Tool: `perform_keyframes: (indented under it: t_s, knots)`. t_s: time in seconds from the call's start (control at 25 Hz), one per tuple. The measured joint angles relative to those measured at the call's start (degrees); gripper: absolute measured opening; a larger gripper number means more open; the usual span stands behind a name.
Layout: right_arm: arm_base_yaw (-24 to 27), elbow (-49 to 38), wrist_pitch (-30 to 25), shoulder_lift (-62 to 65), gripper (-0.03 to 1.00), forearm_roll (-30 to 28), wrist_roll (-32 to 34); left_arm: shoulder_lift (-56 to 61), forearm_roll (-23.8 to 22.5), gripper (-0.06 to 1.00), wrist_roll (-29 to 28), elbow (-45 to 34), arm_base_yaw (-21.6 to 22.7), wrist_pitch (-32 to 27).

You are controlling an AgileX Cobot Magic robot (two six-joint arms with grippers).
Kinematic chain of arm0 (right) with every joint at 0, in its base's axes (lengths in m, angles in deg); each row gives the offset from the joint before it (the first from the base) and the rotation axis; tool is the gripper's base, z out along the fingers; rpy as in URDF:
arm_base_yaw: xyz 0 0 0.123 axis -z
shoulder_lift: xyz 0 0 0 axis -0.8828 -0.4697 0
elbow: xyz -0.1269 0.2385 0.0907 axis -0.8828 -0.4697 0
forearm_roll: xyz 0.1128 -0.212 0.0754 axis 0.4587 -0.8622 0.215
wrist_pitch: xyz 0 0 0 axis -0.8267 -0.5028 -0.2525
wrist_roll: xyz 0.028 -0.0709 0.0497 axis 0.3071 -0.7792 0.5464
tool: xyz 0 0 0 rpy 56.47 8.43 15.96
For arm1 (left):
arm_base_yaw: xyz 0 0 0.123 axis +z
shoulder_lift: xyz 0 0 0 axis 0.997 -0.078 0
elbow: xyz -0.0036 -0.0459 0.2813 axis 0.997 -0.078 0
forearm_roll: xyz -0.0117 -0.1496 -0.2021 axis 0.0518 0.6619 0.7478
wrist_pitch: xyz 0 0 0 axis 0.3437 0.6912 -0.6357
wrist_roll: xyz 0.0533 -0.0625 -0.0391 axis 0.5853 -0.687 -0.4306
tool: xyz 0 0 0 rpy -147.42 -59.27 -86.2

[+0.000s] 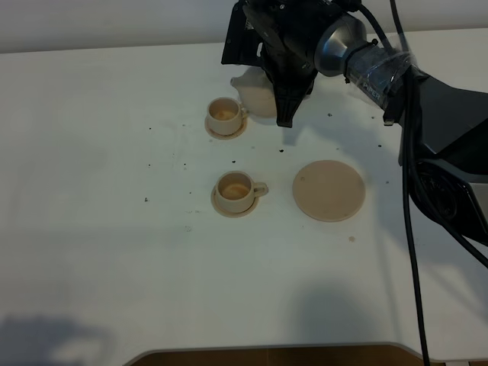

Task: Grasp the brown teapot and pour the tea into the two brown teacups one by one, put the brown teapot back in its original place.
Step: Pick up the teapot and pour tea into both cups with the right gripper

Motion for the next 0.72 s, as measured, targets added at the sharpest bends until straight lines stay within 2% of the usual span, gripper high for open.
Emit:
perform_keyframes:
  t_s: [0.32, 0.56, 0.72]
  knots:
    - [-0.29, 0.0, -0.03, 0.0, 0.12, -1.79, -3.62, 0.0, 0.0, 0.37, 0.06, 0.0, 0.0, 0.0]
    - [-1.36, 0.0, -0.34, -0.38, 0.12, -6.38, -3.84, 0.0, 0.0, 0.37, 0.06, 0.0, 0.0, -0.05]
    - [-1.66, 0.0, -0.33, -1.35, 0.12, -7.01, -3.84, 0.0, 0.0, 0.37, 0.06, 0.0, 0.0, -0.05]
